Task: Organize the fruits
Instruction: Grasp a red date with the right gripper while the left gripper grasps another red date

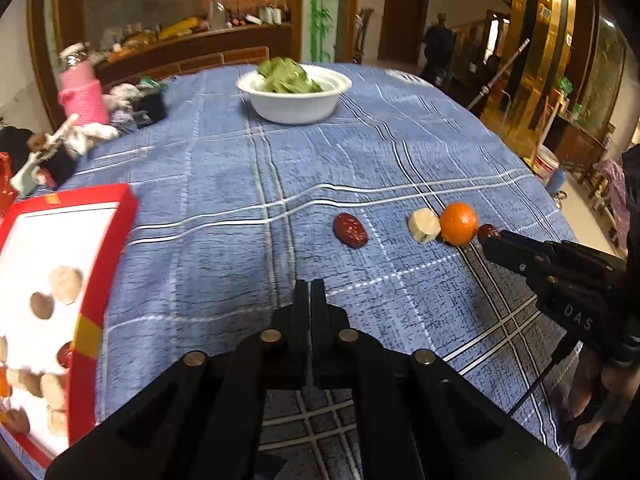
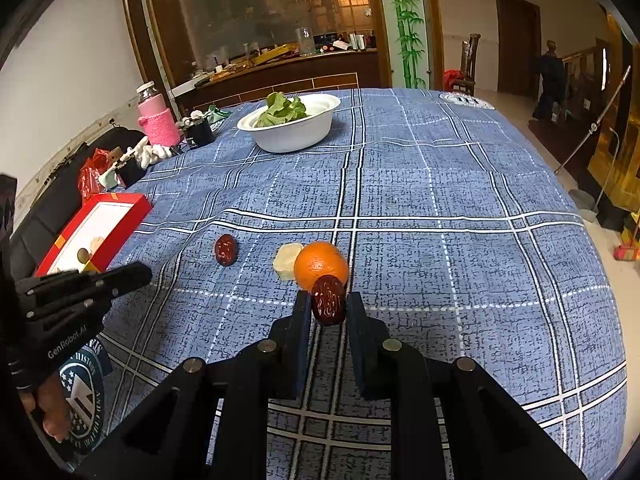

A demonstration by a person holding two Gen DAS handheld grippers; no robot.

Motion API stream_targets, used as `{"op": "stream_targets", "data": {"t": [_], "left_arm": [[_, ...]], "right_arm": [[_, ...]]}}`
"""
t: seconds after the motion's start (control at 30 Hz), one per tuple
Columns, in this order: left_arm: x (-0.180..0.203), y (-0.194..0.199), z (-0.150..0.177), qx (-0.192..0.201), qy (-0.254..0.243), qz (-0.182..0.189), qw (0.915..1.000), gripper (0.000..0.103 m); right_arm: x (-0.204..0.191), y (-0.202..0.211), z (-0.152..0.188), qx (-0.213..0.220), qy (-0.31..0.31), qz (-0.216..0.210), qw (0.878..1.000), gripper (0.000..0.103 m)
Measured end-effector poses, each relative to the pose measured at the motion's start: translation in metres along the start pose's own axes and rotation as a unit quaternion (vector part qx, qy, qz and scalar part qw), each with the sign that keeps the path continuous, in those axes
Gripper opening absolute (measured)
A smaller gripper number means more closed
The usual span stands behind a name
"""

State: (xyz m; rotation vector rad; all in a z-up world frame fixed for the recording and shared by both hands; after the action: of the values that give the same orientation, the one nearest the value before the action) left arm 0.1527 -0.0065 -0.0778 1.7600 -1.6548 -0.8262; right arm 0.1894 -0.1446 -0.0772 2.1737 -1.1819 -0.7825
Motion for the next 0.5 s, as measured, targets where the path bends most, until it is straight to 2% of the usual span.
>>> {"op": "stream_targets", "data": {"t": [0.1, 0.13, 0.2, 0.33, 0.37, 0.4, 0.43, 0.5], "left_arm": [[0.016, -0.011, -0.013, 0.004, -0.003, 0.012, 0.9999, 0.06], [0.018, -0.011, -0.017, 0.016, 0.005, 0.013, 0.9998, 0.064], [0.027, -0.015, -0.027, 0.029, 0.011, 0.007, 0.9995, 0.066], [0.031, -0.038, -0.029, 0.011, 0.017, -0.015, 0.9997, 0.064], [0.03, -0.045, -0.027, 0.002, 0.021, -0.022, 0.9995, 0.056], [0.027, -0.051, -0.025, -0.016, 0.028, -0.03, 0.999, 0.038], [0.024, -0.049, -0.028, -0.007, 0.037, -0.032, 0.9988, 0.014], [0.023, -0.05, -0.028, -0.009, 0.033, -0.038, 0.9987, 0.013]], "right_arm": [[-0.005, -0.001, 0.0, -0.001, 0.004, -0.003, 1.0, 0.019], [-0.005, 0.0, 0.0, 0.001, 0.005, -0.005, 1.0, 0.019], [-0.003, 0.001, 0.0, 0.004, 0.002, -0.007, 1.0, 0.019], [-0.002, 0.004, -0.002, 0.009, -0.001, -0.016, 1.0, 0.019], [-0.002, 0.006, -0.003, 0.012, 0.0, -0.019, 1.0, 0.019], [-0.003, 0.008, -0.003, 0.015, 0.001, -0.023, 1.0, 0.019], [-0.004, 0.009, -0.004, 0.017, 0.001, -0.025, 1.0, 0.019], [-0.004, 0.011, -0.004, 0.019, 0.002, -0.028, 0.999, 0.019]]}}
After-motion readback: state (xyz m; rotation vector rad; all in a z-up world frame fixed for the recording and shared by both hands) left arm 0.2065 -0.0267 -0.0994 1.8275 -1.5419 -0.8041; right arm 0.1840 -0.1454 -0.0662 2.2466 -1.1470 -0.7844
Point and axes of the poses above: each gripper's, at about its wrist camera, not at the fingertips, and y roughly against the way its jaws point, x to its right, z to its underside, the point moved 7 cm from there along -y, roughly the way its jaws point, and after that the axes turned 7 degrees about -z, right-handed, at the moved point
